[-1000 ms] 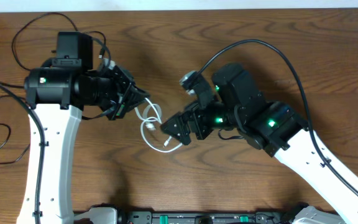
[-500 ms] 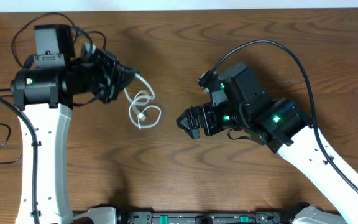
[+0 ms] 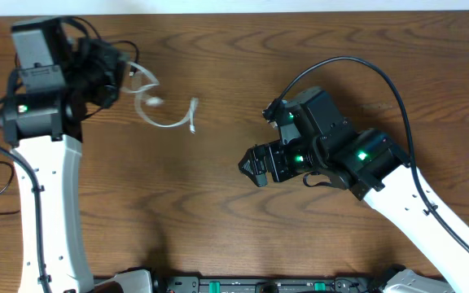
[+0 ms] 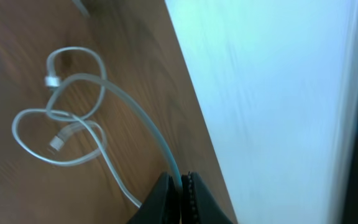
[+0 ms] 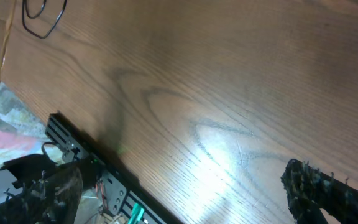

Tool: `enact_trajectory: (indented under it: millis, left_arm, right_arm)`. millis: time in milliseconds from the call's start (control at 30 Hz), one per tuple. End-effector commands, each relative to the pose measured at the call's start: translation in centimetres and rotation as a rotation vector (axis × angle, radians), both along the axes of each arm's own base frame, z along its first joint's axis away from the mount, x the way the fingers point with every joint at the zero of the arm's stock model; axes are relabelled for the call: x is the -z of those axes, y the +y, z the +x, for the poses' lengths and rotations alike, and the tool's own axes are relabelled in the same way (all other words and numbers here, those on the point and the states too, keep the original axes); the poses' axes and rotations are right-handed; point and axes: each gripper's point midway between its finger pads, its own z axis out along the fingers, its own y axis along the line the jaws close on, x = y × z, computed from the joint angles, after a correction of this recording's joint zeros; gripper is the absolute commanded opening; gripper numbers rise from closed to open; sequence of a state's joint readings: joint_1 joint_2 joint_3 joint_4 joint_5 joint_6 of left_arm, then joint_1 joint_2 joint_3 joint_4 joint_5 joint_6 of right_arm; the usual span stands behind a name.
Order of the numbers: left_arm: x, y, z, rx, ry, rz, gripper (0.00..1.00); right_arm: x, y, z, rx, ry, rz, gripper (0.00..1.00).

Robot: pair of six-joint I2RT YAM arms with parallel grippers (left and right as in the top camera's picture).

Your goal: Untangle cables

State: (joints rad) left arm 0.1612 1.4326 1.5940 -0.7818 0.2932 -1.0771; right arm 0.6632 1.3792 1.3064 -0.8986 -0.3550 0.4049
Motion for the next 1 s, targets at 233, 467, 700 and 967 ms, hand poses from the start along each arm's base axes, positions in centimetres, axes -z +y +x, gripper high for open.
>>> enact_trajectory:
  millis: [233,467,700,967]
  left_arm:
    - [3.9,10.9,-2.7,-0.408,0.221,0.306,0.08]
    - [5.9,13.3,-2.9,-0.46,0.309,0.382,0.07]
    - [8.2,13.9,-2.3,-0.461,0.374,0.395,0.08]
    - [8.5,11.9,0.5,-0.34,0.293,0.292,0.07]
  right_arm:
    - [-0.5,-0.3,0.7,-0.007,-0.052,-0.017,0.99]
    - [-0.3,-0.4,0.5,-0.007,-0.042,-0.025,0.99]
    - [-0.3,-0.4,0.4,-0.007,-0.041,-0.025,0.99]
    - [-0.3,-0.4,0.4,-0.007,-0.041,-0.025,0.99]
